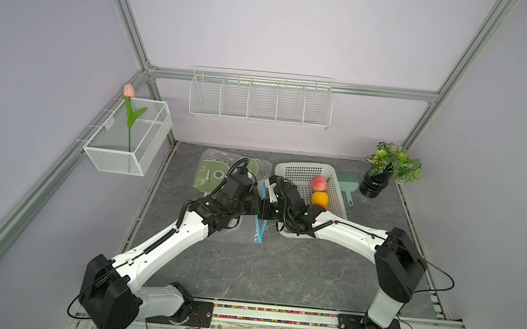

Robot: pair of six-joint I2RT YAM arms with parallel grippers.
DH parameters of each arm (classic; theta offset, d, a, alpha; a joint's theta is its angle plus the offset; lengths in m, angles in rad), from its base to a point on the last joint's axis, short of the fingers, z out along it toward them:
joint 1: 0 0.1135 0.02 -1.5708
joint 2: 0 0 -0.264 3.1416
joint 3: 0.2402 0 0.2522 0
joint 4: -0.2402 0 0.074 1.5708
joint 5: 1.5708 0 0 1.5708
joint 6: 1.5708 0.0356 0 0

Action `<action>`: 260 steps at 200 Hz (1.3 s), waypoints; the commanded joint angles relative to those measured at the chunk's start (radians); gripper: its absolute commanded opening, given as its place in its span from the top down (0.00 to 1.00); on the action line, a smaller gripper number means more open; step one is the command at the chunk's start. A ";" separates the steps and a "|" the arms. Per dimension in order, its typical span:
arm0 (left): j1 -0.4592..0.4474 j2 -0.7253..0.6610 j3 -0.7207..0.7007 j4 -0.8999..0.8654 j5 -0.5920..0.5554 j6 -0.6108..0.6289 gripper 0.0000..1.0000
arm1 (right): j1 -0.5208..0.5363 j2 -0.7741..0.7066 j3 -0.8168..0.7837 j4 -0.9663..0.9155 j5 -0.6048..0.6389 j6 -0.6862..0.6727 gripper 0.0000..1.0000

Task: Place the peach in a zip-top bag and seal the zipper
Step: Open the zipper of the food storage bag at the center of the board.

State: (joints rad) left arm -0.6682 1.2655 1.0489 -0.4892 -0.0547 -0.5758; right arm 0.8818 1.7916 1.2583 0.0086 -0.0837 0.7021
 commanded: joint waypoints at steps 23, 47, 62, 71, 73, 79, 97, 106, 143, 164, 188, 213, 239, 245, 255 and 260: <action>0.001 0.073 0.048 -0.080 -0.003 0.032 0.77 | 0.009 -0.013 0.023 -0.009 -0.008 -0.004 0.93; -0.011 0.057 0.079 -0.125 0.018 0.073 0.99 | 0.010 -0.004 0.042 -0.048 0.022 -0.037 0.91; -0.013 0.035 0.085 -0.144 0.029 0.091 1.00 | 0.009 0.006 0.065 -0.088 0.052 -0.072 0.90; -0.013 0.024 0.093 -0.164 0.035 0.094 1.00 | 0.009 0.012 0.084 -0.114 0.069 -0.097 0.88; -0.013 0.023 0.096 -0.170 0.034 0.095 1.00 | 0.009 0.013 0.088 -0.121 0.073 -0.100 0.86; -0.013 0.016 0.104 -0.189 0.032 0.099 1.00 | 0.010 0.018 0.101 -0.141 0.085 -0.115 0.83; -0.013 0.000 0.133 -0.243 0.031 0.107 1.00 | 0.009 0.029 0.133 -0.201 0.135 -0.155 0.74; -0.013 -0.006 0.149 -0.272 0.031 0.111 1.00 | 0.009 0.034 0.146 -0.235 0.171 -0.173 0.68; -0.013 -0.004 0.215 -0.387 -0.038 0.117 1.00 | 0.006 0.041 0.175 -0.331 0.262 -0.221 0.63; -0.014 0.008 0.249 -0.439 -0.108 0.112 1.00 | 0.005 0.046 0.191 -0.378 0.291 -0.238 0.62; -0.013 0.009 0.290 -0.475 -0.163 0.095 1.00 | 0.006 0.048 0.206 -0.414 0.305 -0.261 0.61; -0.013 -0.005 0.307 -0.473 -0.167 0.093 1.00 | 0.007 0.050 0.219 -0.434 0.299 -0.289 0.58; -0.013 -0.018 0.289 -0.444 -0.140 0.105 1.00 | 0.006 0.051 0.230 -0.446 0.285 -0.311 0.56; -0.013 -0.020 0.285 -0.440 -0.138 0.105 1.00 | 0.007 0.051 0.233 -0.449 0.284 -0.315 0.55; -0.013 -0.020 0.284 -0.439 -0.122 0.107 1.00 | 0.006 0.049 0.235 -0.448 0.273 -0.324 0.54; -0.014 -0.021 0.281 -0.436 -0.110 0.112 1.00 | 0.005 0.048 0.235 -0.445 0.265 -0.330 0.53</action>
State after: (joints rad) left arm -0.6762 1.2686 1.3243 -0.9249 -0.1783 -0.4770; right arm 0.8864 1.8278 1.4769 -0.3973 0.1860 0.4061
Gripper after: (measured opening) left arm 0.046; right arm 0.457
